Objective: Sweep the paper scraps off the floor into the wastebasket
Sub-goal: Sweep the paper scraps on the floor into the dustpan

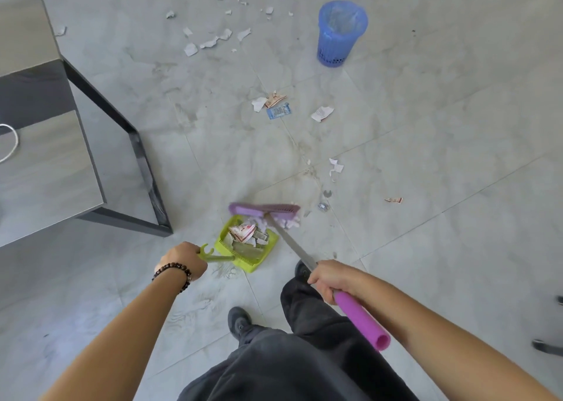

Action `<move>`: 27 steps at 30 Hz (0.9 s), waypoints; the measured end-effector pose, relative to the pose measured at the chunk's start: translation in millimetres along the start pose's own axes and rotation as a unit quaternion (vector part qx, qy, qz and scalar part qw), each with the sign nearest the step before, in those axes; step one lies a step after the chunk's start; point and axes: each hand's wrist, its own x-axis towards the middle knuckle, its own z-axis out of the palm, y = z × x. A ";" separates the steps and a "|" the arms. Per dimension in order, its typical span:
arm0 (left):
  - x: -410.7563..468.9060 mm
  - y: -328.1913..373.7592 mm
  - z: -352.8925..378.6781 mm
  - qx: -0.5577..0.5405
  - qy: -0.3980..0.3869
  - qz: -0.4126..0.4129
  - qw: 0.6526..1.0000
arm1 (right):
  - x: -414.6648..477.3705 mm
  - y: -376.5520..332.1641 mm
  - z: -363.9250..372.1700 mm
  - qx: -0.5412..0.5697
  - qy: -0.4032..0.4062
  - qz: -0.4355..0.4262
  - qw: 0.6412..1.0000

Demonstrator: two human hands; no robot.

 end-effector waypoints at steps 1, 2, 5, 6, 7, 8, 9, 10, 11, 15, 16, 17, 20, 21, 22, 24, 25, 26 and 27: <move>1.2 1.8 -1.7 0.001 0.000 0.001 1.000 | -2.8 1.1 -7.2 0.053 -0.034 0.032 0.997; 2.1 3.3 -2.2 0.004 0.001 0.002 1.000 | -7.1 1.1 -16.2 0.105 -0.063 0.058 0.991; -1.4 3.7 -1.3 0.013 0.004 0.006 1.000 | -27.0 -4.6 -39.7 0.167 -0.082 0.068 0.980; -1.8 1.3 -0.3 0.016 0.004 0.006 1.000 | -31.1 -5.4 -45.0 0.178 -0.076 0.058 0.979; -2.7 -1.3 0.0 0.017 0.004 0.007 1.000 | -34.8 -6.2 -48.7 0.190 -0.071 0.047 0.978; -2.8 -4.1 0.0 0.016 0.003 0.007 1.000 | -35.8 -7.0 -51.5 0.202 -0.066 0.035 0.977; -3.2 -5.9 -0.5 0.014 0.001 0.007 1.000 | -37.0 -7.7 -53.1 0.212 -0.062 0.027 0.975; -3.6 -7.3 -1.5 0.012 -0.002 0.008 1.000 | -37.6 -9.8 -53.5 0.220 -0.057 0.022 0.974; -4.7 -7.9 -2.3 0.012 -0.007 0.009 1.000 | -38.2 -12.3 -52.4 0.225 -0.050 0.016 0.973; -13.6 -15.1 -1.4 0.004 -0.014 0.017 1.000 | -29.4 -24.3 -33.8 0.211 -0.010 0.002 0.977; -16.3 -19.3 0.1 0.002 -0.014 0.019 1.000 | -23.6 -26.2 -27.6 0.200 0.004 -0.004 0.980; -19.5 -24.2 1.9 0.002 -0.015 0.023 1.000 | -18.9 -27.0 -19.5 0.184 0.025 -0.015 0.983; -28.2 -38.8 12.3 0.009 -0.019 0.032 0.999 | -2.1 -23.6 10.4 0.080 0.108 -0.067 0.989; -30.8 -42.6 16.6 0.009 -0.021 0.034 0.999 | -3.4 -21.0 24.2 0.044 0.127 -0.081 0.988; -32.7 -46.0 21.1 0.009 -0.022 0.035 0.999 | -1.1 -16.9 37.9 0.017 0.141 -0.091 0.986; -35.3 -49.9 26.0 0.012 -0.020 0.037 0.999 | 1.7 -4.8 63.9 -0.040 0.148 -0.095 0.984; -35.8 -51.3 25.9 0.015 -0.017 0.038 0.999 | 2.5 3.1 76.6 -0.049 0.147 -0.086 0.984; -35.1 -51.5 25.0 0.017 -0.013 0.040 0.999 | 2.7 11.9 88.7 -0.042 0.138 -0.078 0.987; -34.3 -50.8 23.3 0.019 -0.010 0.044 0.999 | 1.1 21.4 100.1 -0.029 0.122 -0.064 0.990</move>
